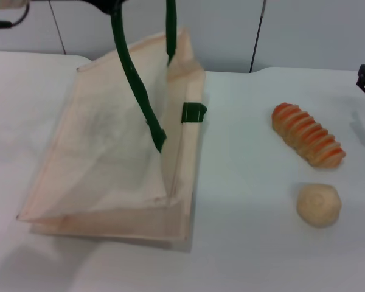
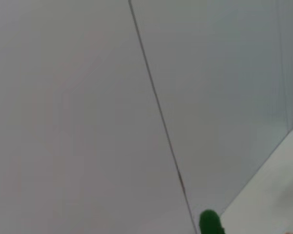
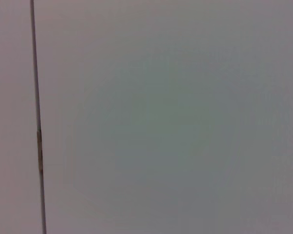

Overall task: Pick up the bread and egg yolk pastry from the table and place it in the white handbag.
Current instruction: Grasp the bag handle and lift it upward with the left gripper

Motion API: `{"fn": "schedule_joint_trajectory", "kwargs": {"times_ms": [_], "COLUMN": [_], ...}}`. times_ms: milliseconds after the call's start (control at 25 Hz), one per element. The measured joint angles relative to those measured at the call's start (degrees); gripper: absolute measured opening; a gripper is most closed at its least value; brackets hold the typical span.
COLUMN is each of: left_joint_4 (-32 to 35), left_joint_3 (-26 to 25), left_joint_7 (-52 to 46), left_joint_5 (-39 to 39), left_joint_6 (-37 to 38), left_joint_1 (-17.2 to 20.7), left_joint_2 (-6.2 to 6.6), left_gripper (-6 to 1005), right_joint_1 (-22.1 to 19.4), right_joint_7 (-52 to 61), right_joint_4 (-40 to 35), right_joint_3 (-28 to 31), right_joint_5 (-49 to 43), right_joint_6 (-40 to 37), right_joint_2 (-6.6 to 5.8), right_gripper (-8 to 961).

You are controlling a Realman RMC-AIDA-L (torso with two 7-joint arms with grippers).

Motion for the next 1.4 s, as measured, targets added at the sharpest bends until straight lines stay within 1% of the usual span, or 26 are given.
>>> {"fn": "schedule_joint_trajectory", "kwargs": {"times_ms": [80, 320, 520, 840, 960, 1240, 1400], "left_joint_4": [0.9, 1.9, 4.0, 6.2, 6.3, 5.9, 5.8], "left_joint_3": [-1.9, -3.7, -4.5, -7.9, -8.8, -8.9, -8.9], "left_joint_7": [1.4, 3.6, 5.7, 6.8, 7.1, 7.3, 7.3], "left_joint_5": [-2.7, -6.9, -10.5, -13.3, -14.0, -13.6, -13.4], "left_joint_6": [-1.2, -2.8, -2.3, -1.8, -1.8, -1.7, -1.7], "left_joint_1": [0.0, 0.2, 2.8, 5.8, 6.0, 6.0, 6.0], "left_joint_2": [0.0, -0.05, -0.19, -0.23, -0.23, -0.23, -0.23], "left_gripper": [128, 128, 128, 128, 128, 129, 129], "right_joint_1": [0.0, 0.0, 0.1, 0.1, 0.1, 0.8, 0.8], "right_joint_7": [0.0, 0.0, 0.0, 0.0, 0.0, 0.1, 1.5], "right_joint_4": [0.0, 0.0, -0.3, -0.3, -0.3, -0.5, -0.4], "right_joint_3": [0.0, 0.0, 0.0, -0.2, -0.7, -0.9, -0.9], "right_joint_5": [0.0, 0.0, 0.0, -0.3, -2.0, -6.5, -10.6], "right_joint_6": [0.4, 0.6, 1.9, 2.0, 1.9, 1.0, -2.2], "right_joint_2": [0.0, 0.0, 0.0, 0.0, 0.01, 0.32, 0.3], "right_gripper": [772, 773, 773, 774, 774, 775, 775]}}
